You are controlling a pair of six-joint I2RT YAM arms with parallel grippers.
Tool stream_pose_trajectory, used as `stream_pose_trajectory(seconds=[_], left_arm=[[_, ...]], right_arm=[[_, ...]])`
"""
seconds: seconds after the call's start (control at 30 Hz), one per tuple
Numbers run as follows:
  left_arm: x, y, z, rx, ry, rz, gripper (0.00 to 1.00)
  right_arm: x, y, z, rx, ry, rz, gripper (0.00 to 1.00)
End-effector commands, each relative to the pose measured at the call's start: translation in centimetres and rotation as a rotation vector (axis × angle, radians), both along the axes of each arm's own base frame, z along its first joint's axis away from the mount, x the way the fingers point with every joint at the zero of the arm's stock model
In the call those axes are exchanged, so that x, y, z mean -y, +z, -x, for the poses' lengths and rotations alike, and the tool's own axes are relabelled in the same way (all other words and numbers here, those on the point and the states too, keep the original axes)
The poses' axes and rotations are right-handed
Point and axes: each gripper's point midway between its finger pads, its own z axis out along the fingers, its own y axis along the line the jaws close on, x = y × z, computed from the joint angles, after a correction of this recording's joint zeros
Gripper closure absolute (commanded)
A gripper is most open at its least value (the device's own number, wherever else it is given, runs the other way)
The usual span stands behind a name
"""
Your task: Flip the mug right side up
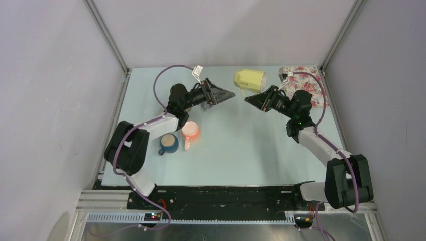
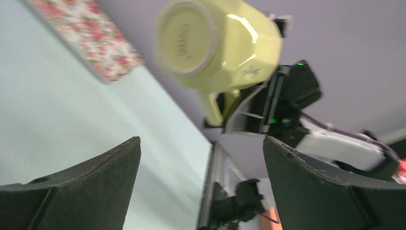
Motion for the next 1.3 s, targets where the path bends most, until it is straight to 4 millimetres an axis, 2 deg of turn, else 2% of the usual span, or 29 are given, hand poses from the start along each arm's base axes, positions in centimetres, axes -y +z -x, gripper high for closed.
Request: stream_pose_trajectory(seconds=[0.0,0.03,0.07,0.1,0.13,0.23,0.27,0.3,0.33,0.37,0.4,0.43,0.47,0.5,0.53,0.57,0.6,0.63,0.67,0.7,0.77,0.87,0.9,1.0,1.03,1.07,1.1,1.13,1.27], left_arm=[[-3.9,-1.2,-4.5,0.096,0.210,-0.227,0.00],[-4.6,-2.9,-5.0,0.093,0.228,-0.312,0.00],[-5.8,-2.6,-6.0,0.109,0.267,-0.338,0.00],[-6.6,-3.6,-6.3,0.112,0.278,-0.396,0.00],[-7.9,-3.0,-7.1,0.125,0.314,-0.416,0.00],[-11.2,-4.4,-7.6,0.091,0.348,-0.547,0.00],[-12.1,-4.7,-7.3,0.084,0.346,-0.613,0.00],[-13.0,-4.0,-7.3,0.095,0.359,-0.642,0.00],[-14.1,-5.2,-6.7,0.090,0.351,-0.727,0.00],[-15.3,-4.9,-6.7,0.106,0.384,-0.770,0.00],[-16.4,-5.5,-6.1,0.122,0.377,-0.833,0.00],[-17.8,-5.4,-5.7,0.138,0.417,-0.871,0.00],[-18.9,-5.7,-5.3,0.167,0.423,-0.920,0.00],[-20.5,-5.8,-4.8,0.180,0.466,-0.957,0.00],[-21.4,-6.0,-4.4,0.208,0.473,-0.999,0.00],[-23.0,-6.2,-3.8,0.206,0.511,-1.032,0.00],[-23.9,-6.6,-3.3,0.222,0.513,-1.069,0.00],[-25.2,-7.0,-2.6,0.217,0.533,-1.094,0.00],[-25.9,-7.1,-2.2,0.238,0.534,-1.123,0.00],[-26.9,-7.7,-1.5,0.228,0.546,-1.148,0.00],[-28.3,-8.7,-0.7,0.239,0.550,-1.207,0.00],[-29.3,-9.8,0.5,0.247,0.546,-1.254,0.00],[-29.5,-10.6,0.9,0.245,0.532,-1.271,0.00],[-29.7,-11.6,1.7,0.239,0.525,-1.286,0.00],[-29.8,-11.7,1.8,0.238,0.523,-1.287,0.00],[-29.7,-12.0,2.0,0.235,0.518,-1.284,0.00],[-29.7,-12.1,2.1,0.236,0.517,-1.283,0.00],[-29.6,-12.4,2.4,0.234,0.510,-1.283,0.00],[-29.7,-13.3,2.8,0.236,0.488,-1.299,0.00]], right_arm=[[3.6,4.8,-2.4,0.219,-0.136,0.062,1.00],[4.1,5.1,-3.0,0.244,-0.157,0.089,1.00],[5.3,4.3,-3.9,0.203,-0.194,0.113,1.00],[6.0,4.6,-4.6,0.223,-0.218,0.143,1.00],[7.3,3.5,-5.5,0.178,-0.259,0.175,1.00],[10.3,2.3,-7.5,0.167,-0.369,0.321,1.00],[12.4,2.0,-8.6,0.181,-0.444,0.387,1.00],[13.3,1.6,-9.2,0.148,-0.475,0.430,1.00],[15.0,2.5,-10.3,0.175,-0.547,0.488,1.00],[16.5,0.9,-11.1,0.104,-0.590,0.534,1.00],[17.3,1.8,-11.7,0.114,-0.615,0.564,1.00],[18.6,-0.2,-12.4,0.032,-0.644,0.603,1.00],[19.4,0.7,-13.2,0.037,-0.672,0.621,1.00],[20.9,-1.4,-13.8,-0.048,-0.709,0.665,1.00],[21.6,-0.3,-14.7,-0.041,-0.735,0.680,1.00],[22.9,-2.5,-15.4,-0.122,-0.760,0.726,1.00],[23.6,-2.0,-16.6,-0.120,-0.781,0.750,1.00],[24.8,-3.9,-17.0,-0.193,-0.799,0.794,1.00],[25.5,-3.0,-17.5,-0.201,-0.813,0.808,1.00],[26.7,-5.0,-18.4,-0.260,-0.826,0.837,1.00],[28.3,-5.8,-19.8,-0.326,-0.848,0.859,1.00],[30.6,-6.4,-22.2,-0.360,-0.895,0.925,1.00],[31.5,-5.7,-22.8,-0.335,-0.929,0.961,1.00],[33.4,-7.3,-24.3,-0.346,-0.952,1.015,1.00],[33.8,-6.7,-24.8,-0.332,-0.966,1.015,1.00],[34.4,-8.0,-25.2,-0.357,-0.968,1.028,1.00],[34.8,-7.5,-25.6,-0.340,-0.977,1.037,1.00],[35.4,-8.7,-26.0,-0.354,-0.973,1.051,1.00],[36.8,-10.4,-27.2,-0.357,-0.975,1.068,1.00]])
